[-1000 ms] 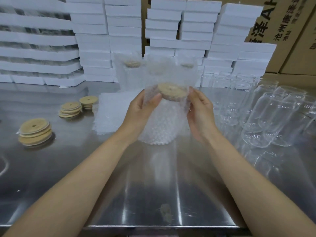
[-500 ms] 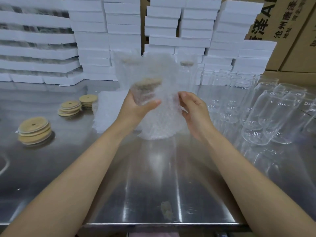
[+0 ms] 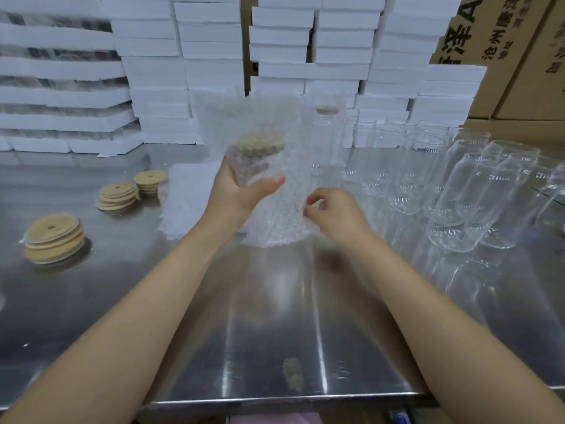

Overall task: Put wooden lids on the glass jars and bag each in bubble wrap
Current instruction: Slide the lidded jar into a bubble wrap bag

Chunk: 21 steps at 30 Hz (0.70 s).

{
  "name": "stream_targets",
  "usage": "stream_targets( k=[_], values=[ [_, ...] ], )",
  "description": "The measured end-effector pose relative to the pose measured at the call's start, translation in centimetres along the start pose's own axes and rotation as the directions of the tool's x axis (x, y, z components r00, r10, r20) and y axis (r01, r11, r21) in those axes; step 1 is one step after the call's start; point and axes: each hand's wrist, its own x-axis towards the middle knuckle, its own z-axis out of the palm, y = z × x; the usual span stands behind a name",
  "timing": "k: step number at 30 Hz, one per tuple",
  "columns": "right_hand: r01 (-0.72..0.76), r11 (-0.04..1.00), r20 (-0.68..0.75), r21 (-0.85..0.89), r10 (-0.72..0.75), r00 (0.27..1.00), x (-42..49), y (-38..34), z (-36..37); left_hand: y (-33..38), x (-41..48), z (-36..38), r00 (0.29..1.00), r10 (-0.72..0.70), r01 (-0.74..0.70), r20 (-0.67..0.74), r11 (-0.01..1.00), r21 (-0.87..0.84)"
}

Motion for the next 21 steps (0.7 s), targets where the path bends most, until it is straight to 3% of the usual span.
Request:
stream_targets(
  k=[1, 3, 5, 7, 9, 11, 13, 14, 17, 21],
  values=[
    [0.010, 0.991, -0.046, -0.130, -0.016, 0.999, 0.0, 0.0, -0.1, -0.1, -0.2, 0.3, 1.000, 0.013, -0.014, 0.024, 1.000, 0.021],
    [0.067, 0.986, -0.182, -0.153, -0.094, 0.979, 0.0, 0.2, -0.1, -0.2, -0.6, 1.0, 0.998, 0.014, -0.016, 0.056, 0.999, 0.034],
    [0.134, 0.969, -0.216, 0.209, -0.088, 0.972, 0.2, -0.1, -0.2, -0.4, -1.0, 1.5, 0.997, 0.021, -0.024, 0.079, 0.999, 0.034],
    [0.076, 0.803, -0.089, 0.590, -0.028, 0.996, 0.2, -1.0, -0.4, -0.4, -1.0, 1.6, 0.996, 0.002, -0.007, 0.092, 0.999, 0.048],
    [0.026, 0.673, -0.016, 0.739, -0.020, 1.000, 0.3, -1.6, -0.2, -0.4, -0.7, 1.3, 0.994, -0.011, 0.002, 0.105, 0.996, 0.085],
    [-0.010, 0.589, -0.002, 0.808, 0.021, 1.000, 0.5, -1.8, 0.0, -0.3, -0.5, 1.1, 0.995, -0.005, 0.002, 0.098, 0.999, 0.033],
    [-0.060, 0.536, 0.014, 0.842, 0.089, 0.996, 0.6, -1.4, 0.4, -1.1, -0.4, 1.3, 0.995, -0.100, 0.097, -0.004, 0.978, -0.185],
    [-0.082, 0.532, 0.020, 0.843, 0.121, 0.992, 0.4, -1.3, 0.7, -1.6, -0.4, 1.5, 0.981, -0.176, 0.147, -0.080, 0.948, -0.282],
    [-0.175, 0.512, 0.092, 0.841, 0.183, 0.979, 0.0, -0.7, 2.2, -2.7, -0.8, 2.4, 0.887, -0.355, 0.252, -0.294, 0.907, -0.338],
    [-0.215, 0.560, 0.113, 0.800, 0.211, 0.971, 0.1, -0.6, 3.1, -3.7, -1.2, 3.1, 0.847, -0.494, 0.398, -0.196, 0.834, -0.383]
  ],
)
